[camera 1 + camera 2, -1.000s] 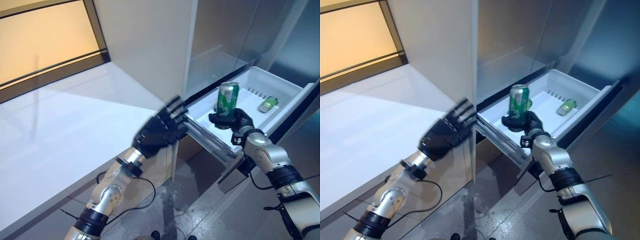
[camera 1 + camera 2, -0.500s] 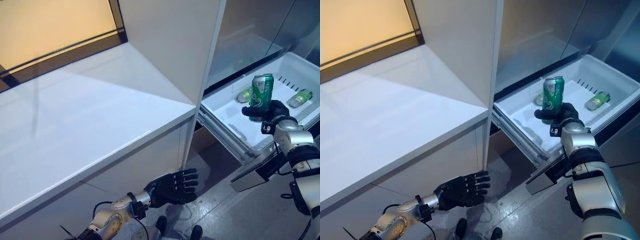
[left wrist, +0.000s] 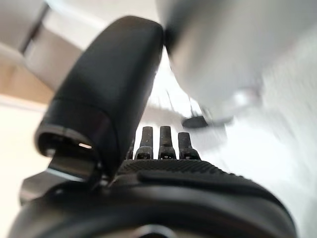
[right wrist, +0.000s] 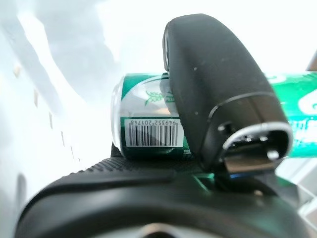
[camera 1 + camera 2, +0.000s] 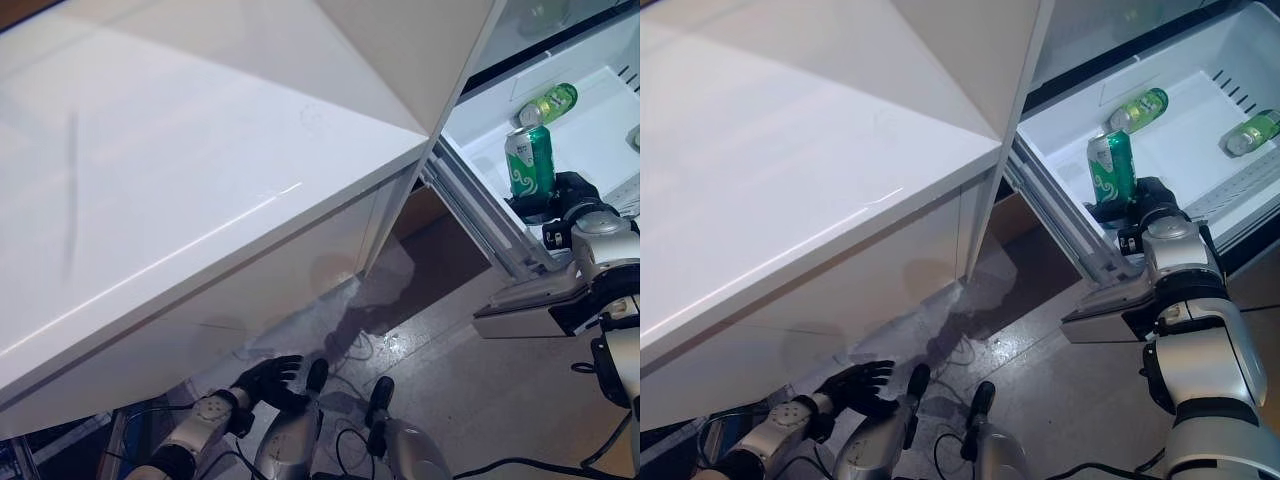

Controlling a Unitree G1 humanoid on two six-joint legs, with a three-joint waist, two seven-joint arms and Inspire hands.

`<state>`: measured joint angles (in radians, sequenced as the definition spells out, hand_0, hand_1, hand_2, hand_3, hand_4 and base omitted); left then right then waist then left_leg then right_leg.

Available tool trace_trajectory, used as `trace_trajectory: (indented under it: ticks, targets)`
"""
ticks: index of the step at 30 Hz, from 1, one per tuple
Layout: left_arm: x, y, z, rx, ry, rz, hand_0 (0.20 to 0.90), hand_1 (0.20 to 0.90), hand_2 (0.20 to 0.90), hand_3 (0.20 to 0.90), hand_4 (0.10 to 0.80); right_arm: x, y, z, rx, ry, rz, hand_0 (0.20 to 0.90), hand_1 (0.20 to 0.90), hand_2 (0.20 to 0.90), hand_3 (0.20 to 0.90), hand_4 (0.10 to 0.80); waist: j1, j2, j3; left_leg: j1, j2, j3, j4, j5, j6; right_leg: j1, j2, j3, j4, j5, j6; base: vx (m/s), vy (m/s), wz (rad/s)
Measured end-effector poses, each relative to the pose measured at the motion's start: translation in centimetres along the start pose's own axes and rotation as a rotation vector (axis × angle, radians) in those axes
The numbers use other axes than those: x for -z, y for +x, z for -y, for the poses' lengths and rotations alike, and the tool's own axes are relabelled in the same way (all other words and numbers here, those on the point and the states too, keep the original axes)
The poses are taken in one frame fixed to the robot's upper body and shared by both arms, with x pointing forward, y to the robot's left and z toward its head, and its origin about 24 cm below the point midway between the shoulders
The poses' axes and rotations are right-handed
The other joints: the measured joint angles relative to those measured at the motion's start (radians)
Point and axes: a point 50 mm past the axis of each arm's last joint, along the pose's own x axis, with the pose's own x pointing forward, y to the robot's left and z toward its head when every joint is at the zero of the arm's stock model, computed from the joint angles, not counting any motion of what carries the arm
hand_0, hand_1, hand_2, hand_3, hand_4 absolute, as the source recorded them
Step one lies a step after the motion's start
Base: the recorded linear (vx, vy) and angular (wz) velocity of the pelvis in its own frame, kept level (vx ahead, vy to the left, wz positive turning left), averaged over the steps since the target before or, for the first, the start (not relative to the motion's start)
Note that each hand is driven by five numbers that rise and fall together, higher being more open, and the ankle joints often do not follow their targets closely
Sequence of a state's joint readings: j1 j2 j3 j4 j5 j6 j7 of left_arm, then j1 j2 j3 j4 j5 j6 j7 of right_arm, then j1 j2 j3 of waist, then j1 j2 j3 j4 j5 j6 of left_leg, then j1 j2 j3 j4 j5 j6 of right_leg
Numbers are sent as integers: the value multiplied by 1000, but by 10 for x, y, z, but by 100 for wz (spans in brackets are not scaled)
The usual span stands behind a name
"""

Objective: Put drinks into fridge and close the fridge

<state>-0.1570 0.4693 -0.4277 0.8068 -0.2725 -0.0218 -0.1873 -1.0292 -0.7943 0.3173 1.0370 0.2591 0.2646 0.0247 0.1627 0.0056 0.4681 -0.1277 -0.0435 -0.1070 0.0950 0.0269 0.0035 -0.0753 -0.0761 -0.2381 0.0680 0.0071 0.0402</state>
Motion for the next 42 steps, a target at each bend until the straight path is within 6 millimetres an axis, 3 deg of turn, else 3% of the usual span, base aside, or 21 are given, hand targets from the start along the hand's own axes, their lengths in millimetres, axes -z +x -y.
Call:
trace_trajectory:
  ticks: [6, 8, 9, 10, 17, 22, 32, 36, 39, 42]
  targets:
    - [31, -7, -16, -103, 94, -175, 900, 900, 900, 900, 800, -8, 0, 5, 4, -43, 7, 408, 408, 408, 326, 226, -1, 3, 11, -21, -4, 8, 18, -1, 3, -27, -8, 4, 23, -2, 1, -26, 44, -3]
    - [36, -9, -15, -101, 114, -192, 900, 900, 900, 900, 800, -11, -1, 9, 3, -67, 11, 535, 535, 535, 475, 375, 0, 6, 13, -29, -4, 12, 27, -4, 6, -39, -11, 10, 35, -5, 2, -23, 40, -5]
    - [36, -9, -15, -100, 114, -193, 900, 900, 900, 900, 800, -13, -1, 11, 1, -81, 12, 771, 771, 771, 749, 649, 2, 6, 14, -32, -4, 17, 28, -4, 6, -45, -12, 17, 40, -5, 2, -32, 19, -10]
    - [36, -9, -15, -100, 113, -190, 900, 900, 900, 900, 800, -14, -1, 11, -2, -93, 12, 900, 900, 900, 900, 800, 3, 6, 14, -32, -4, 20, 29, -4, 7, -49, -13, 22, 46, -6, 4, -35, 10, -10]
    - [15, -4, -14, -93, 122, -97, 900, 900, 900, 900, 800, -13, -2, 13, -15, -170, -11, 900, 900, 900, 900, 800, -4, 7, 15, -31, -3, 26, 34, -4, 8, -50, -14, 26, 52, -6, 4, -9, -2, -2]
    - [2, -2, -13, -80, 136, -35, 900, 900, 900, 900, 800, -26, -5, 16, -50, -197, 45, 900, 900, 900, 900, 800, -11, 7, 15, -28, -2, 32, 33, -5, 8, -50, -13, 28, 52, -4, 3, -19, -32, -3]
    - [18, -6, -15, -89, 190, -108, 900, 900, 900, 900, 800, -50, -16, 29, -92, -171, 153, 900, 900, 900, 900, 800, -42, -6, 9, 72, 3, 89, -10, -9, 14, 23, -2, 84, 14, 15, 7, 1, -26, -17]
    - [29, -11, -20, -116, 163, -144, 900, 900, 900, 900, 800, -72, -27, 37, -60, -53, 273, 900, 900, 900, 900, 800, -86, -44, -14, 82, 9, 116, -22, -9, 14, 25, 6, 110, -8, 30, 6, -19, -4, -23]
    - [40, -14, -20, -127, 133, -174, 900, 900, 900, 900, 800, -97, -42, 49, 1, 133, 425, 900, 900, 900, 900, 800, -120, -59, -39, 110, 12, 132, -44, -9, 15, 40, 11, 133, -27, 37, 7, -2, 0, -23]
    - [50, -15, -15, -128, 92, -205, 900, 900, 900, 900, 800, -99, -53, 61, 63, 337, 528, 900, 900, 900, 900, 800, -143, -60, -105, 120, 15, 147, -65, -9, 15, 44, 14, 140, -46, 40, 8, 16, 6, -14]
